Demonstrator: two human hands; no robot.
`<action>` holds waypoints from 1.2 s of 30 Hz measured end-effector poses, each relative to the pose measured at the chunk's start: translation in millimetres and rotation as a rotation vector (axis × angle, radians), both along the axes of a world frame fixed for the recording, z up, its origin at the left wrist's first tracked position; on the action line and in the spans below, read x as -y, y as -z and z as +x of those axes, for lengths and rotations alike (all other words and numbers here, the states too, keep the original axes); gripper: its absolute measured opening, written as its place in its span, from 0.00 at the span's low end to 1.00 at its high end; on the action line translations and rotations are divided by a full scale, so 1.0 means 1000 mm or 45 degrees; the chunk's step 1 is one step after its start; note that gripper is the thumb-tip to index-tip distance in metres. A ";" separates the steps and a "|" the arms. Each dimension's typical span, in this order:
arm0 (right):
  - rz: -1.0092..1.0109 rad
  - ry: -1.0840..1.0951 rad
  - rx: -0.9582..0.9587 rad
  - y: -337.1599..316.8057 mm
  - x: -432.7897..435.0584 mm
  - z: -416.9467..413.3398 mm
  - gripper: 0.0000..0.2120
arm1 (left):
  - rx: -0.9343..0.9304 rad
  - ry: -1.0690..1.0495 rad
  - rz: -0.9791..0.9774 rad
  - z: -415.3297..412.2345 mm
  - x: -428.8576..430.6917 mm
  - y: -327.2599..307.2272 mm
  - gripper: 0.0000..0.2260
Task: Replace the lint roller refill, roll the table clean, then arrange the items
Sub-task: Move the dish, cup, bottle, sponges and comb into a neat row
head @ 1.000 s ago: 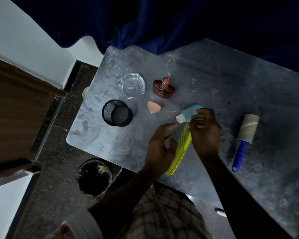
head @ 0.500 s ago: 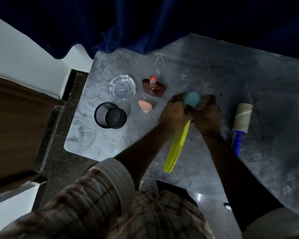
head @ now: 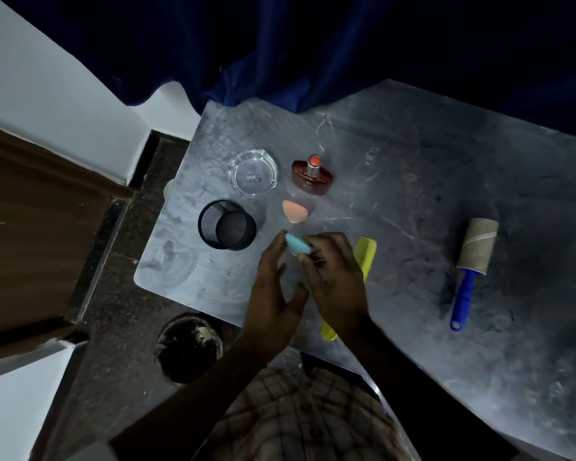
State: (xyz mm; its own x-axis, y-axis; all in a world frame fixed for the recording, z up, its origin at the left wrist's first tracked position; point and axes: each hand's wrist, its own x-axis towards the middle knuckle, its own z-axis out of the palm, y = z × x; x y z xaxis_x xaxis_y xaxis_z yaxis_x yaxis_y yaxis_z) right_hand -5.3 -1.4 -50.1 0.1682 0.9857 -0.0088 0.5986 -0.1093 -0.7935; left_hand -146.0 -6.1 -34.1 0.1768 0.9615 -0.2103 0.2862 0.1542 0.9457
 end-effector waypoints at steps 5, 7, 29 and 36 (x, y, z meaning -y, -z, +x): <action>0.009 -0.128 -0.045 0.011 -0.011 -0.013 0.13 | 0.017 -0.101 -0.068 -0.011 -0.001 0.005 0.35; 0.016 -0.151 -0.025 0.014 -0.014 -0.014 0.12 | 0.007 -0.111 -0.077 -0.013 -0.003 0.008 0.35; -0.061 -0.183 -0.001 0.031 -0.017 -0.019 0.15 | -0.068 -0.104 -0.075 -0.018 -0.004 0.026 0.34; -0.075 -0.185 0.000 0.033 -0.018 -0.017 0.17 | -0.070 -0.121 -0.058 -0.012 -0.003 0.025 0.36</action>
State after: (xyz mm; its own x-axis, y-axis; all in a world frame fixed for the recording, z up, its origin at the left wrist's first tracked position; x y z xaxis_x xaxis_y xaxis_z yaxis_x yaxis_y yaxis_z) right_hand -22.4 16.7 -83.6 0.0239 0.9974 -0.0674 0.6115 -0.0679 -0.7883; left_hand -157.7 -2.7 -58.8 0.0722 0.9627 -0.2606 0.3192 0.2253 0.9205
